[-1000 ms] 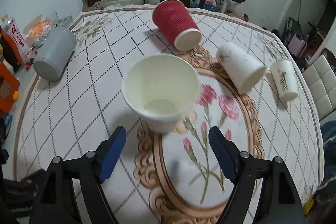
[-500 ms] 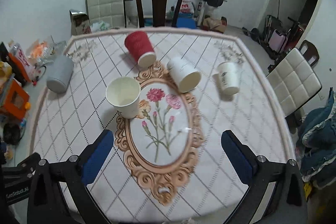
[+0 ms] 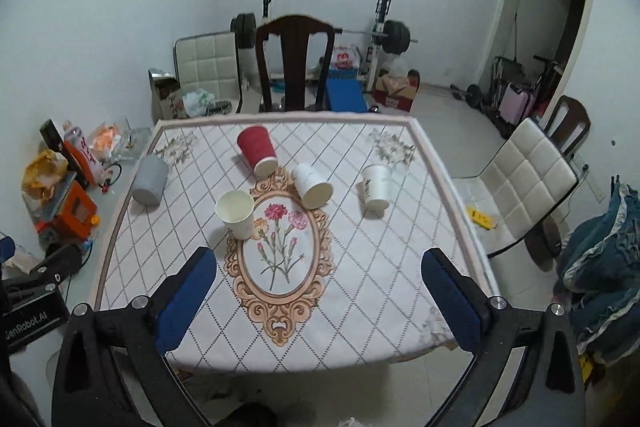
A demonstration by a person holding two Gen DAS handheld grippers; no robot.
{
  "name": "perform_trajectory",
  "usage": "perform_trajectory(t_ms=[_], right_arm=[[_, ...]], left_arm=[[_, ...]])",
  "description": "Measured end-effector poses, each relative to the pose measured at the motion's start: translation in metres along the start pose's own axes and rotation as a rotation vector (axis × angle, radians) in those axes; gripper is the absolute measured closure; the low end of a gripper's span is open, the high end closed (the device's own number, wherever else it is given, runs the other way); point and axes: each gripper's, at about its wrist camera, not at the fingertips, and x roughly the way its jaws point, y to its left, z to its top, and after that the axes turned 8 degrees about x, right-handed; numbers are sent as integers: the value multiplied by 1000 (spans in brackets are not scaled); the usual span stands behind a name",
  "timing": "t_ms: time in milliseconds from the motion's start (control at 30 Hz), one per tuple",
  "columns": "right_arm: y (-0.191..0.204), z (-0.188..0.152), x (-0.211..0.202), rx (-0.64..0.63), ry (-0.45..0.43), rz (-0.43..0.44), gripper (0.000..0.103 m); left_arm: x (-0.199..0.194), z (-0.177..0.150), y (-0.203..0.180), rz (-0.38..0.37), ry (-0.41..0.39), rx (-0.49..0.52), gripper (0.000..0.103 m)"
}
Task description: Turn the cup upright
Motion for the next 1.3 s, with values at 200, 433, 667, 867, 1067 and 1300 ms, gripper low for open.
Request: perform_trajectory(t_ms=[200, 433, 667, 867, 1067, 1300], right_arm=[[-16, 4, -35, 4, -28, 22, 0], [-17, 7, -58, -12, -46, 47, 0], [-15, 8, -63, -22, -42, 66, 0], [-12, 8, -63, -29, -36, 70, 0], [-13, 7, -61, -31, -27, 80, 0], [-11, 6, -60, -36, -24, 100, 0]], left_arm=[[-33, -5, -1, -7, -52, -18, 0], [-49, -8, -5, -17, -75, -39, 0], [-55, -13, -5, -3, -76, -58, 0], [-58, -14, -4, 10, -76, -65, 0], [-58, -16, -3, 20, -71, -69, 0], [-61, -17, -4, 32, -74, -71, 0]])
